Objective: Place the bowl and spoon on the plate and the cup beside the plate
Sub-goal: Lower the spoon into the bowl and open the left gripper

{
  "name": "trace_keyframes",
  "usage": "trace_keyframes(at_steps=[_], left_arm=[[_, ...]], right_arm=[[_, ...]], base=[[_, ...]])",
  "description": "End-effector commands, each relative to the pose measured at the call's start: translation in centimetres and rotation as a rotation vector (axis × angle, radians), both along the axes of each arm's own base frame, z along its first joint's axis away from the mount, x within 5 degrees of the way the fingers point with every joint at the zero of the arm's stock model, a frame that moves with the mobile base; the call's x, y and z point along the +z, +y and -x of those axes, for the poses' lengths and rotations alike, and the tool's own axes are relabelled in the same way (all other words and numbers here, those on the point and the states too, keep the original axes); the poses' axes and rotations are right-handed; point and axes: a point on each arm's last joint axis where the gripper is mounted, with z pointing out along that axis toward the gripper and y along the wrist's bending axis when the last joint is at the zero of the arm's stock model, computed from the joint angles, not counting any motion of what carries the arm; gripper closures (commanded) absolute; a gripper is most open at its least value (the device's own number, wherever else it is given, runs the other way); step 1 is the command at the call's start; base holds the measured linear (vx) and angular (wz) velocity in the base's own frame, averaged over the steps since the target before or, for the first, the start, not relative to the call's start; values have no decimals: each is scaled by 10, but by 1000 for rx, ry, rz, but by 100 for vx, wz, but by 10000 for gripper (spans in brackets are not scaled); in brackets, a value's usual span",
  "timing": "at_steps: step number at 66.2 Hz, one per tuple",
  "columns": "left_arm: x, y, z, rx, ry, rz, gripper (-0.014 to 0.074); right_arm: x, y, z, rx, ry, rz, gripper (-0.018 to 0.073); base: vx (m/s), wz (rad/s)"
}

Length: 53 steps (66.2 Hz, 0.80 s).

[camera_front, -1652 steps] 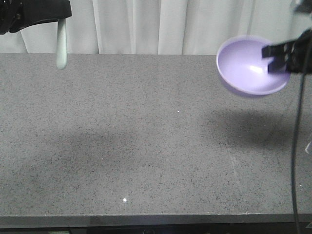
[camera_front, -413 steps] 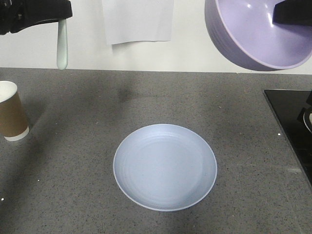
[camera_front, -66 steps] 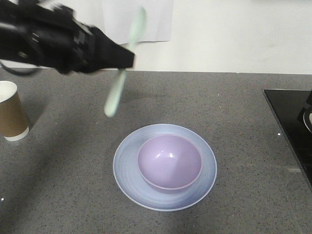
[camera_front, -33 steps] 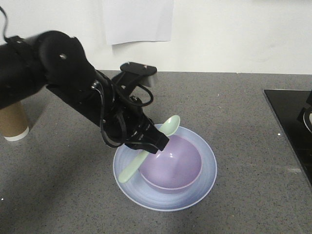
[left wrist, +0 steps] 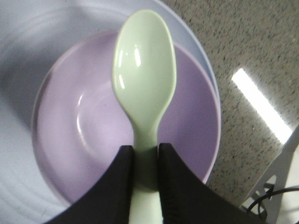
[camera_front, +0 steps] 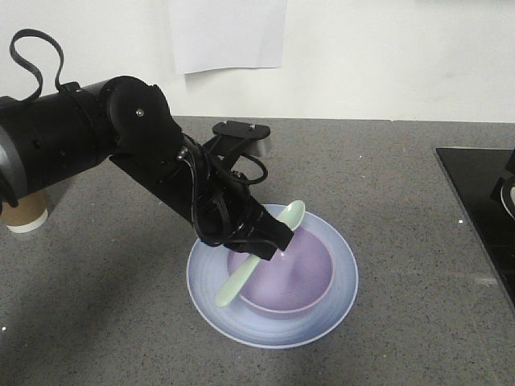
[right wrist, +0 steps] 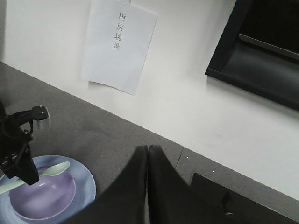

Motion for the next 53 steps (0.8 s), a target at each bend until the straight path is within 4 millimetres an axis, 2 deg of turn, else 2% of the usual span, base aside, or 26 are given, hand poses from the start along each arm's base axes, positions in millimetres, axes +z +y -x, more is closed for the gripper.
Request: trace_keyframes(at_steps=[1,17,29,53], left_arm=[[28,-2,5,22,-60,102,603],[28,-2,5,21,-60,99,584],[28,-2,6,17,-52,95,526],[29,-1,9,9,-35,95,255]], right_arm=[[2,1,-5,-10,5,0,565],[2,1,-5,-11,6,-3,565],[2,1,-5,-11,6,-3,565],[2,1,-5,-11,6,-4,565]], base=[[0,0],[0,0],[0,0],[0,0]])
